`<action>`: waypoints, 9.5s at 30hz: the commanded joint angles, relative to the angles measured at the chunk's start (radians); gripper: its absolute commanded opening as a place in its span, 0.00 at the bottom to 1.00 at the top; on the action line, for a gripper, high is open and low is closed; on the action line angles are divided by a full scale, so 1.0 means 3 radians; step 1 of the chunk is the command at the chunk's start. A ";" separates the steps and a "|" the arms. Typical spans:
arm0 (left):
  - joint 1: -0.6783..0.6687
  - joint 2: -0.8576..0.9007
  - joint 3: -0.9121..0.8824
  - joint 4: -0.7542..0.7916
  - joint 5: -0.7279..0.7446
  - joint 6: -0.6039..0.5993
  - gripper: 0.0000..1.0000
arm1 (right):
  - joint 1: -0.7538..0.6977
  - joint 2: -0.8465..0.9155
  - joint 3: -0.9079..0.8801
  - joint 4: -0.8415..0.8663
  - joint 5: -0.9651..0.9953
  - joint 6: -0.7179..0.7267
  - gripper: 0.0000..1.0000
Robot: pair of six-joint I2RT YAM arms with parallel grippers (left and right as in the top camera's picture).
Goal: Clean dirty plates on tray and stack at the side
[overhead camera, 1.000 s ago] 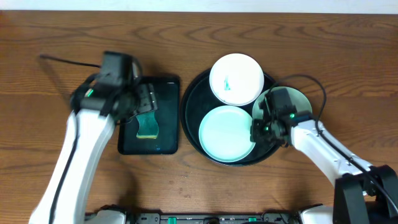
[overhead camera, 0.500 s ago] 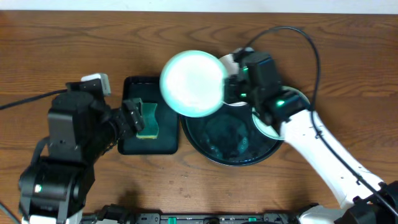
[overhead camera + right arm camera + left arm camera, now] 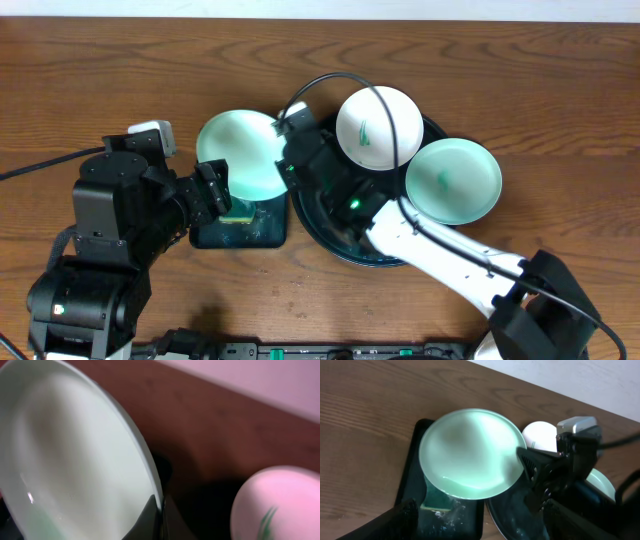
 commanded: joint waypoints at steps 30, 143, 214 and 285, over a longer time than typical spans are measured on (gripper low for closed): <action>0.0010 0.0003 0.0032 -0.0004 0.0033 0.0036 0.81 | 0.0576 -0.0453 0.0046 0.0492 0.1587 -0.1470 0.01; 0.0010 0.0003 0.0032 -0.0004 0.0033 0.0036 0.81 | -0.5178 0.0235 -0.0178 -0.2627 -0.0904 0.0785 0.27; 0.0010 0.0003 0.0032 -0.0004 0.0033 0.0036 0.81 | -0.2907 -0.0599 0.0038 -0.2702 -0.1907 0.0028 0.31; 0.0010 0.0003 0.0032 -0.0004 0.0032 0.0036 0.81 | -0.2112 -0.0706 -0.0474 -0.2181 -0.1429 -0.0075 0.51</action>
